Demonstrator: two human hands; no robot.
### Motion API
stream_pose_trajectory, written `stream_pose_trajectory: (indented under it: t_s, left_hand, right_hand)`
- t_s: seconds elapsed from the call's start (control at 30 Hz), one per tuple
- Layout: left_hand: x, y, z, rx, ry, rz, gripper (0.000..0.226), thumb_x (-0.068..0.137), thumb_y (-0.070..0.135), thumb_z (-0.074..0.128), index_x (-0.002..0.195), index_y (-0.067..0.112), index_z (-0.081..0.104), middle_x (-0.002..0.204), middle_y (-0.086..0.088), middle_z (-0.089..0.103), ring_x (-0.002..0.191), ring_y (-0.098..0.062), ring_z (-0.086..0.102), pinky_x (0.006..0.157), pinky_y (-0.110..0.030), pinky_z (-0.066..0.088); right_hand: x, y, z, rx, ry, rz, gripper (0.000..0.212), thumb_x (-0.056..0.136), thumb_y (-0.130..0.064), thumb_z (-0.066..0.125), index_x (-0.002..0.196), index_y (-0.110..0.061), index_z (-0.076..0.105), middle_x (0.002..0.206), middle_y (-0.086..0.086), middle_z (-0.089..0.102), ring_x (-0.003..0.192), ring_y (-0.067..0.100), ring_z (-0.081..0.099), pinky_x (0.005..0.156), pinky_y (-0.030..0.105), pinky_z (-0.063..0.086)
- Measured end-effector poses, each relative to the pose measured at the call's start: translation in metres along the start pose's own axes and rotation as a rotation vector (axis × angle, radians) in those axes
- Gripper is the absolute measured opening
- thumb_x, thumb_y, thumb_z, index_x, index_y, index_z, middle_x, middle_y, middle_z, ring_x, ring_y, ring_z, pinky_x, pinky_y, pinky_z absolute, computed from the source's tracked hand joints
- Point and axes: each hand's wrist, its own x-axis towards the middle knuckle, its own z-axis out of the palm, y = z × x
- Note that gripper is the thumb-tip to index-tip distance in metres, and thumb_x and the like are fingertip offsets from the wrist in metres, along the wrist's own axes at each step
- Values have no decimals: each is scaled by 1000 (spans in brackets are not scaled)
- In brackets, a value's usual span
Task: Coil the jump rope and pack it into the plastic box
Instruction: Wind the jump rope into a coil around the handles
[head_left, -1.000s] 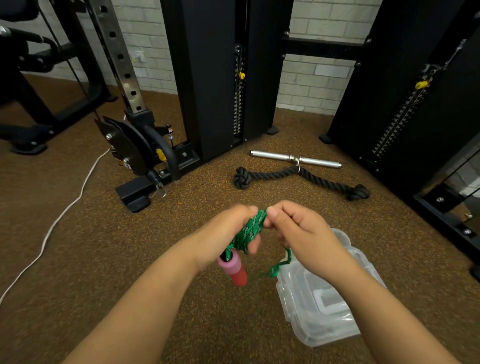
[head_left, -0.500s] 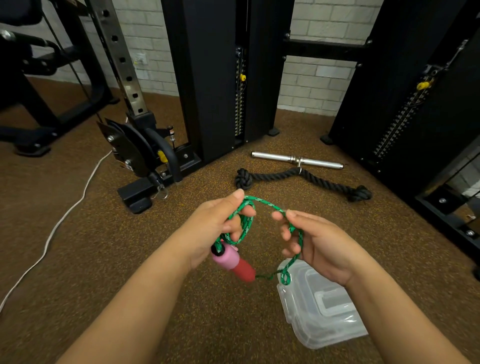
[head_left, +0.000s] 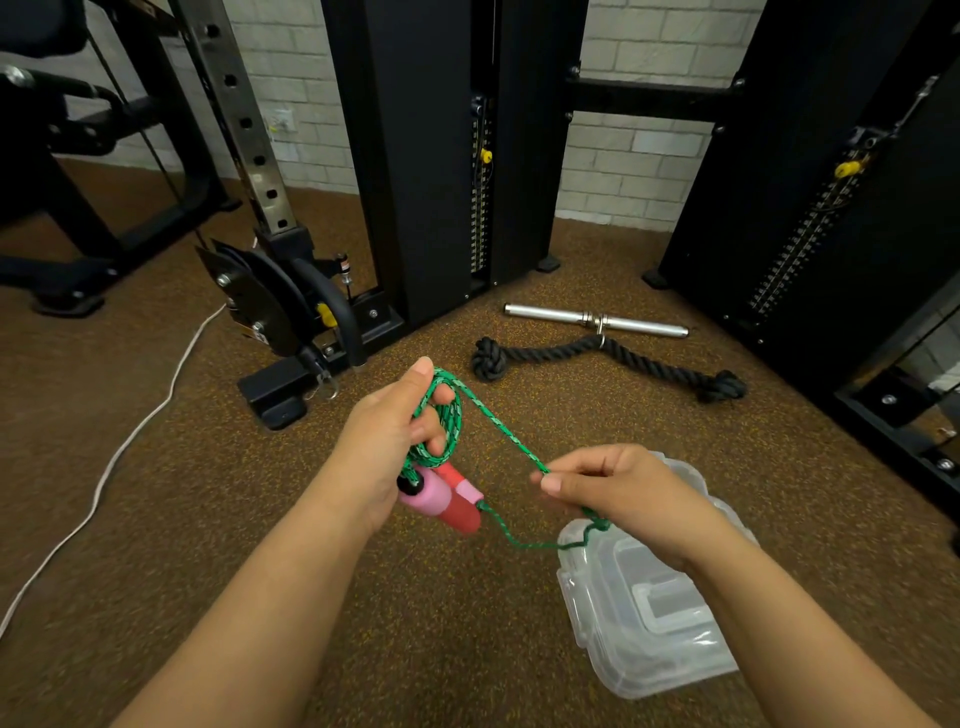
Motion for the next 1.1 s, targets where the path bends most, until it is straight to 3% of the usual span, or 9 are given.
stream_pose_trajectory:
  t_s: [0.23, 0.4, 0.5, 0.6, 0.73, 0.83, 0.9, 1.0, 1.1]
  left_hand:
    - [1, -8, 6, 147, -90, -14, 41, 94, 49, 44, 74, 16, 59, 43, 7, 31, 50, -16, 42, 73, -35, 34]
    - [-2, -9, 12, 242, -279, -44, 40, 93, 49, 44, 74, 17, 57, 45, 7, 33, 51, -16, 45, 71, -34, 37]
    - [-3, -7, 13, 221, -307, -57, 40, 94, 48, 43, 71, 16, 55, 43, 7, 32, 50, -16, 43, 68, -32, 37]
    - [-5, -5, 13, 129, -301, -86, 39, 93, 47, 43, 72, 15, 52, 42, 7, 30, 48, -16, 40, 63, -30, 36]
    - [-6, -2, 10, 25, -325, -118, 38, 87, 49, 48, 70, 15, 53, 42, 8, 30, 49, -16, 38, 59, -26, 38]
    - [-8, 1, 11, -87, -337, -144, 36, 83, 49, 50, 69, 16, 54, 42, 8, 30, 49, -15, 39, 60, -27, 37]
    - [-9, 1, 10, -162, -327, -151, 35, 84, 48, 50, 71, 15, 56, 42, 7, 30, 49, -15, 38, 61, -29, 35]
    - [-9, 1, 11, -293, -296, -176, 39, 91, 43, 47, 74, 13, 64, 42, 7, 33, 49, -14, 43, 62, -29, 36]
    - [-9, 4, 12, -435, -255, -173, 43, 95, 40, 42, 86, 9, 71, 46, 5, 42, 53, -15, 51, 64, -28, 41]
  right_hand:
    - [7, 12, 17, -87, 116, -60, 24, 65, -7, 83, 65, -27, 70, 76, 3, 66, 71, 17, 56, 70, 34, 45]
    - [0, -3, 15, 37, -75, -190, 49, 84, -10, 66, 128, -26, 54, 124, -10, 62, 115, 2, 58, 96, 21, 47]
    - [-3, -9, 14, -5, -91, -261, 24, 92, -11, 54, 114, -16, 63, 104, -10, 68, 98, -4, 61, 85, 13, 45]
    - [-3, -8, 11, -30, -61, -265, 12, 94, -14, 52, 95, -11, 63, 84, -5, 64, 82, 4, 56, 80, 18, 43]
    - [0, -2, 11, 36, -83, -222, 30, 88, -32, 54, 115, -20, 58, 110, 14, 67, 107, 21, 62, 101, 31, 43]
    - [0, -3, 16, -13, -99, -296, 25, 96, -24, 47, 107, -9, 63, 72, -2, 65, 85, 18, 64, 85, 25, 48]
    - [2, -4, 15, -17, 61, -294, 24, 97, -24, 44, 92, -17, 67, 57, -10, 56, 71, 16, 61, 74, 28, 46]
    - [8, 6, 13, -320, 295, -336, 24, 97, -31, 45, 81, -28, 64, 57, -10, 53, 60, 13, 52, 61, 38, 43]
    - [5, 18, 23, -782, 252, -280, 27, 98, -39, 37, 90, -23, 57, 72, -4, 59, 73, 20, 57, 65, 36, 43]
